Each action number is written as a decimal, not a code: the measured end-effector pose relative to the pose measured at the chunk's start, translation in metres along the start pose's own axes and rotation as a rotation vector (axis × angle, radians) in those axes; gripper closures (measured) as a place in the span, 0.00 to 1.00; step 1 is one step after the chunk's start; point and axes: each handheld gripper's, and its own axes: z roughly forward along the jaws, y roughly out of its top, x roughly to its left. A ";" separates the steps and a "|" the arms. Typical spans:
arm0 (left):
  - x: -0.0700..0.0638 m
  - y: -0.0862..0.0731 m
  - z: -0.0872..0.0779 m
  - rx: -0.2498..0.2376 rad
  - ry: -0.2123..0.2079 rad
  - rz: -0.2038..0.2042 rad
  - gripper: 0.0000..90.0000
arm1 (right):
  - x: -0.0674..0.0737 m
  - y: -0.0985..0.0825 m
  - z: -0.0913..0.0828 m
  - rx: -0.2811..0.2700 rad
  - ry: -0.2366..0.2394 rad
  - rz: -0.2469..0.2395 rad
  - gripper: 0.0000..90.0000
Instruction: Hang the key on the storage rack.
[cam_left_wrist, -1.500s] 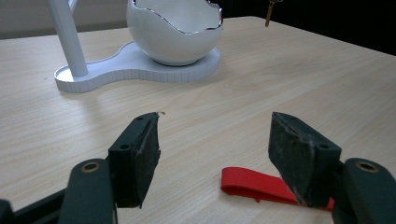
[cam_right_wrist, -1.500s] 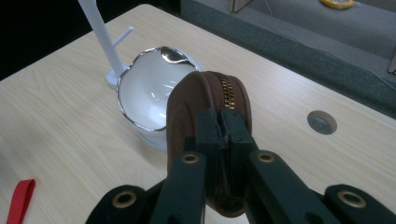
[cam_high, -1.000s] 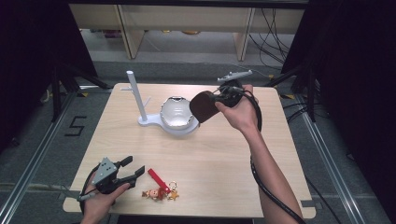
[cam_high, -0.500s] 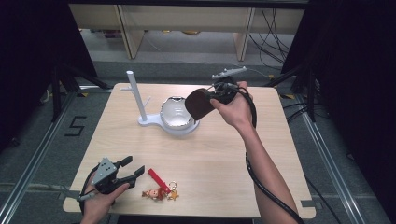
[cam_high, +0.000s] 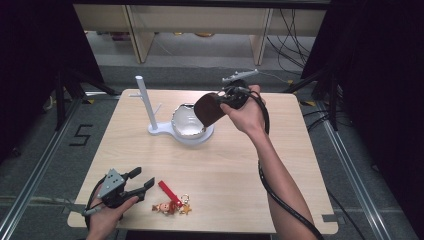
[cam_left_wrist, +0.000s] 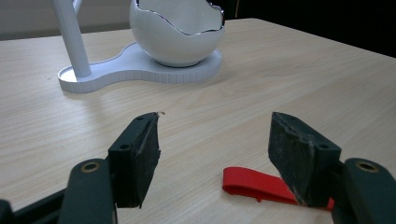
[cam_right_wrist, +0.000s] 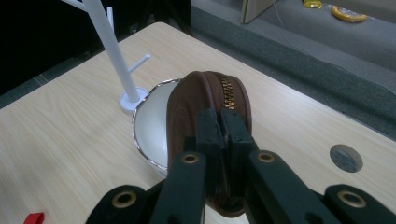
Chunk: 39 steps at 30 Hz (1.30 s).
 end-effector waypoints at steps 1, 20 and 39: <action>0.000 0.000 0.000 0.000 0.000 0.002 0.37 | 0.002 0.001 0.003 -0.015 0.002 0.011 0.98; 0.000 0.000 -0.001 0.010 0.008 0.004 0.37 | 0.006 0.008 0.018 0.008 0.014 -0.007 0.98; -0.001 0.000 0.000 0.008 0.006 0.002 0.37 | 0.012 0.012 0.033 0.010 0.014 -0.015 0.98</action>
